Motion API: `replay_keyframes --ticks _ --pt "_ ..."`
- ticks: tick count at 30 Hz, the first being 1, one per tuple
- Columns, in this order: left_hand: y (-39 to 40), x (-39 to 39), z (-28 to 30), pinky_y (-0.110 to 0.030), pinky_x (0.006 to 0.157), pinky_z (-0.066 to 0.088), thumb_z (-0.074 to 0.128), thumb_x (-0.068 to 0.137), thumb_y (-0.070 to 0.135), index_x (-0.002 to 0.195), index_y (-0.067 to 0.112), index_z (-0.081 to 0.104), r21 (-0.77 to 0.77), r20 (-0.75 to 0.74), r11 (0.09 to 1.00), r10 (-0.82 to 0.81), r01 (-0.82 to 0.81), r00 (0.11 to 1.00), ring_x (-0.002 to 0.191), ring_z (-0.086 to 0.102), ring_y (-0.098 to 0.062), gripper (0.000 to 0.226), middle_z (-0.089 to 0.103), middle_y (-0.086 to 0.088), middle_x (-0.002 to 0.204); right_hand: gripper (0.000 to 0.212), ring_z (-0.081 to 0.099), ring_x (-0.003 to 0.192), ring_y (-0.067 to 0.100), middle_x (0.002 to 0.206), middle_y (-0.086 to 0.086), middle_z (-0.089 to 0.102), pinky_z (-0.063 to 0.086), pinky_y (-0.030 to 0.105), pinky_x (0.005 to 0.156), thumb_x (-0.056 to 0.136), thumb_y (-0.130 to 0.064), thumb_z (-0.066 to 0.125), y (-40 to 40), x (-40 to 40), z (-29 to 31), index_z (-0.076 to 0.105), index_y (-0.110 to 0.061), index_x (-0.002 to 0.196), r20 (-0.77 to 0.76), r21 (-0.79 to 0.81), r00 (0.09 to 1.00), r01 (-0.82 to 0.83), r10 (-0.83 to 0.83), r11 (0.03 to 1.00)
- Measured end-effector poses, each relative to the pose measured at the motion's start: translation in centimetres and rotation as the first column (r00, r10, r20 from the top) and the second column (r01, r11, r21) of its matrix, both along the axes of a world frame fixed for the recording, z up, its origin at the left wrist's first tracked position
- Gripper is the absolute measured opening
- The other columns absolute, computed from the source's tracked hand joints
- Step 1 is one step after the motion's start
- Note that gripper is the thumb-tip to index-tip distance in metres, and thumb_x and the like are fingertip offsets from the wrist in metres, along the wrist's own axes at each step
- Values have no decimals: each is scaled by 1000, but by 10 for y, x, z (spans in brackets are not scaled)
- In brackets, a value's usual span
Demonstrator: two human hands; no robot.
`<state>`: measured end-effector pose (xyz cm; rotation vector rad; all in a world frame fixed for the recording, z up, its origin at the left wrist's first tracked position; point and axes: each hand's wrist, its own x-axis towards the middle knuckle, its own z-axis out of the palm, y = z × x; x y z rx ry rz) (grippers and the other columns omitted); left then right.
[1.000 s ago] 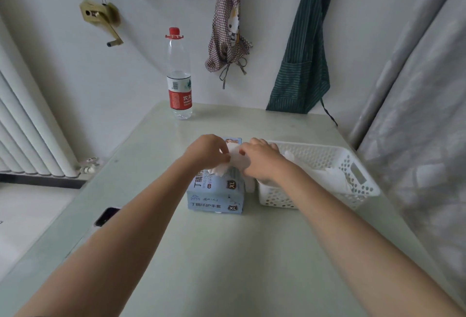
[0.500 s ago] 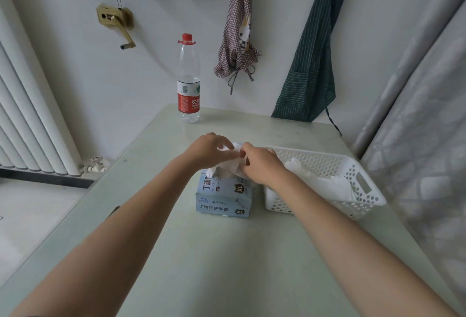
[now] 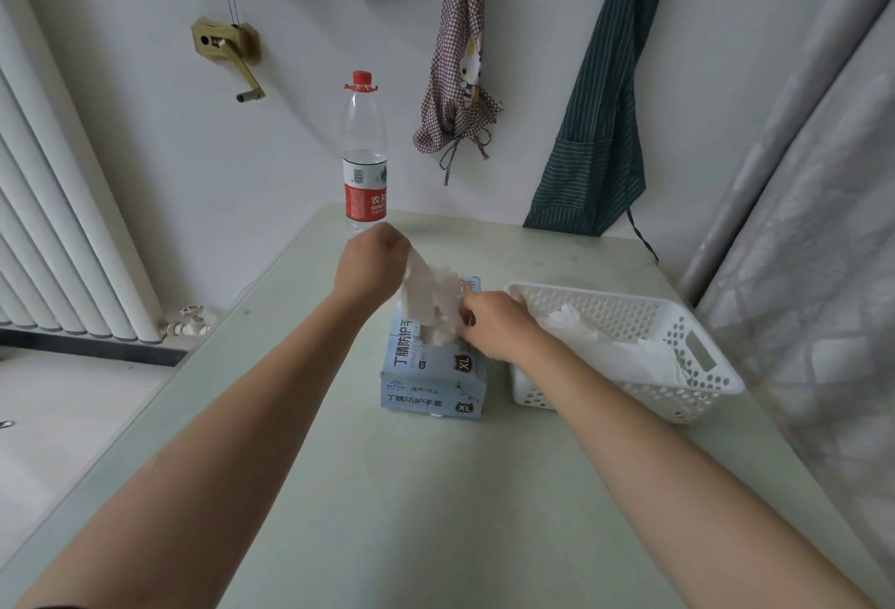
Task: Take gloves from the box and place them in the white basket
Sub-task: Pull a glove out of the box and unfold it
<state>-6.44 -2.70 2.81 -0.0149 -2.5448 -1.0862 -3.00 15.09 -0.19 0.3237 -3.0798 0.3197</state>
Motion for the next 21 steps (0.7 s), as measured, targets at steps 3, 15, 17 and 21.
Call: replay_keyframes --ticks 3,15,17,21 --pt "1 2 1 -33 73 43 46 96 21 99 3 65 108 38 994 20 -24 999 87 56 -26 27 66 -11 98 15 57 86 25 88 3 63 34 39 94 96 -24 51 -1 2 1 60 -14 90 -56 -63 998 22 -26 998" --pt "17 21 5 -28 70 47 74 83 43 94 19 68 143 163 877 -478 459 863 79 62 -12 27 69 0 89 22 66 75 16 84 6 72 51 31 63 91 -17 48 -6 4 59 68 -11 83 71 -853 992 114 -104 510" --pt "21 22 3 -28 63 43 69 87 35 83 16 67 77 150 907 -420 413 895 71 58 -17 19 66 -1 78 24 68 81 18 89 6 74 48 28 62 92 -21 50 -7 5 60 72 -13 89 64 -869 995 94 -77 486" --pt "14 23 11 -34 69 52 56 95 19 99 7 68 579 137 769 -421 272 897 73 64 -21 17 70 -8 85 18 62 87 13 95 2 68 45 28 73 93 -21 52 0 5 59 68 -16 100 66 -924 991 104 -115 367"
